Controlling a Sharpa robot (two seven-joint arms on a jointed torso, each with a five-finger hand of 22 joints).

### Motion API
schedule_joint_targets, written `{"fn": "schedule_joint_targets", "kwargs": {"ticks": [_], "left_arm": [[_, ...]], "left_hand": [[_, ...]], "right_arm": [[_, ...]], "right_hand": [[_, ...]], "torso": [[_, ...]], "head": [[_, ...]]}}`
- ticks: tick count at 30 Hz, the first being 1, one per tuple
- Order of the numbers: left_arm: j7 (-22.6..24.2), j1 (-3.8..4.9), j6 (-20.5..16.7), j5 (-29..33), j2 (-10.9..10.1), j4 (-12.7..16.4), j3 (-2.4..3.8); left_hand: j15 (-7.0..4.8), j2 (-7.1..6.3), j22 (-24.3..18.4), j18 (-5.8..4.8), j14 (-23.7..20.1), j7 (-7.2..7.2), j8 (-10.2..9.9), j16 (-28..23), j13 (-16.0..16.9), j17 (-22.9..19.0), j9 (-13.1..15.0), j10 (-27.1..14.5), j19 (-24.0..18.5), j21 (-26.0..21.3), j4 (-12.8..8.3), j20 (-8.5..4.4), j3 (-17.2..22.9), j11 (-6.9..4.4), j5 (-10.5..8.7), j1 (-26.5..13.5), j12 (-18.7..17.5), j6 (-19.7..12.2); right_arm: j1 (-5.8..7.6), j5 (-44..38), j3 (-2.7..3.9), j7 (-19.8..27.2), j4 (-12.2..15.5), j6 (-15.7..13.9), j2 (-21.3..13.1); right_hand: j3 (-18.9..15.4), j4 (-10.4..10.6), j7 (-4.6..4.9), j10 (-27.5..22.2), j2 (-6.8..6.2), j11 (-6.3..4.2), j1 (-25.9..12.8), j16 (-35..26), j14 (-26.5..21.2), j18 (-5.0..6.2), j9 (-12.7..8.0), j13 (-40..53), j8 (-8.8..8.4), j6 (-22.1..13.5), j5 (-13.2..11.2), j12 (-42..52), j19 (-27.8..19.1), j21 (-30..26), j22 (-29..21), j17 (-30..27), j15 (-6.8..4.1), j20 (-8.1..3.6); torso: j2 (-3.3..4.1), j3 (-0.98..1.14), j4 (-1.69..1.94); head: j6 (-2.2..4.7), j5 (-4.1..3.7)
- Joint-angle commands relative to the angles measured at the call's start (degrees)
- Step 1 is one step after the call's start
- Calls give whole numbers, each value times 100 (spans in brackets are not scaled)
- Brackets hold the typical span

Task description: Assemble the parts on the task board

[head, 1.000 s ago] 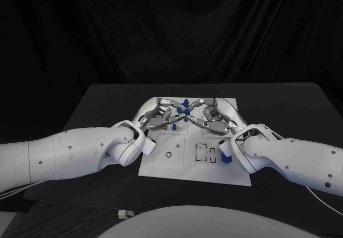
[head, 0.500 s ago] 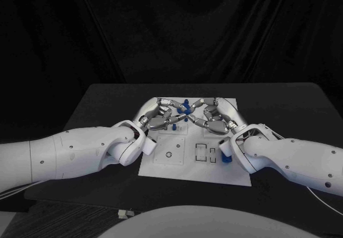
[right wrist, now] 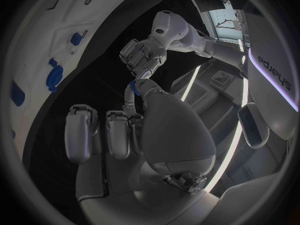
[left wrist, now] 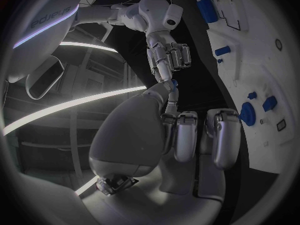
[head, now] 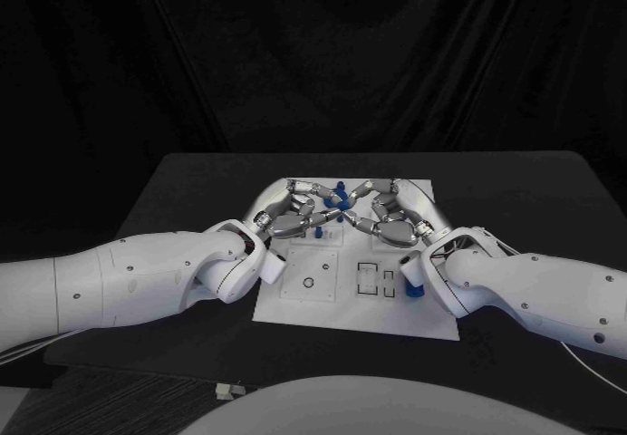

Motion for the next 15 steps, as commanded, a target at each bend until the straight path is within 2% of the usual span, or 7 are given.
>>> {"fn": "schedule_joint_targets", "kwargs": {"ticks": [1, 5, 7, 9, 10, 15], "left_arm": [[71, -10, 204, 15, 19, 17, 4], [-8, -10, 288, -178, 6, 2, 4], [-48, -10, 342, -436, -18, -14, 4], [-87, -10, 390, -690, -45, -29, 4], [-120, -10, 405, -854, -63, -38, 4], [-239, -10, 372, -1476, -137, -94, 3]], "left_hand": [[26, 155, 1374, 30, 545, -28, 375, 80, 1496, 1535, 272, 578, 151, -77, -9, 61, -145, 26, -32, 156, 80, 112], [54, 178, 1347, 49, 545, 1, 359, 80, 1496, 1535, 209, 578, 84, -146, -8, 87, -186, 58, -56, 186, 80, -1], [89, 172, 1291, 89, 545, 46, 254, 80, 1496, 1535, 75, 578, -54, -288, 18, 121, -245, 97, -150, 184, 80, -237], [103, 145, 1276, 100, 545, 62, 230, 80, 1496, 1535, 24, 578, -95, -329, 31, 134, -280, 107, -202, 174, 80, -290], [130, 62, 1247, 120, 545, 100, 133, 80, 1445, 1535, -80, 525, -173, -407, 49, 159, -334, 145, -214, 151, 22, -457], [190, -18, 1210, 147, 545, 172, 21, 80, 1398, 1535, -270, 474, -276, -510, 112, 211, -413, 200, -296, 115, -31, -661]], "right_arm": [[-18, -8, 5, 22, 18, -40, 8], [-18, -8, 5, 19, 18, -52, 2], [-19, -8, 5, 9, 18, -59, -5], [-19, -8, 5, -2, 18, -63, -10], [-19, -8, 5, -14, 18, -65, -14], [-19, -8, 5, -60, 16, -60, -23]], "right_hand": [[238, -50, -144, 607, 81, -38, 117, -29, 429, -20, 182, 1446, 418, 260, 335, -69, 196, -33, 1309, 686, -53, -61], [254, -57, -138, 607, 86, -33, 128, -24, 432, -19, 184, 1446, 426, 254, 340, -69, 194, -37, 1308, 698, -54, -64], [261, -58, -135, 607, 90, -31, 131, -24, 432, -19, 184, 1446, 429, 252, 339, -69, 193, -38, 1307, 697, -55, -64], [266, -59, -133, 607, 95, -29, 133, -24, 432, -19, 184, 1446, 431, 249, 336, -69, 193, -37, 1308, 699, -55, -65], [272, -59, -130, 607, 99, -27, 135, -21, 433, -19, 184, 1446, 432, 247, 332, -69, 193, -38, 1307, 704, -55, -66], [283, -61, -127, 607, 106, -24, 139, -20, 434, -19, 183, 1446, 435, 242, 325, -69, 192, -40, 1307, 707, -54, -66]], "torso": [[1, 0, 1], [-1, 0, 0], [2, -1, -1], [2, 0, -1], [4, 1, 0], [2, -1, 1]], "head": [[-1, 5], [-1, 7], [-1, 4], [-1, 5], [-1, 0], [-1, 4]]}}
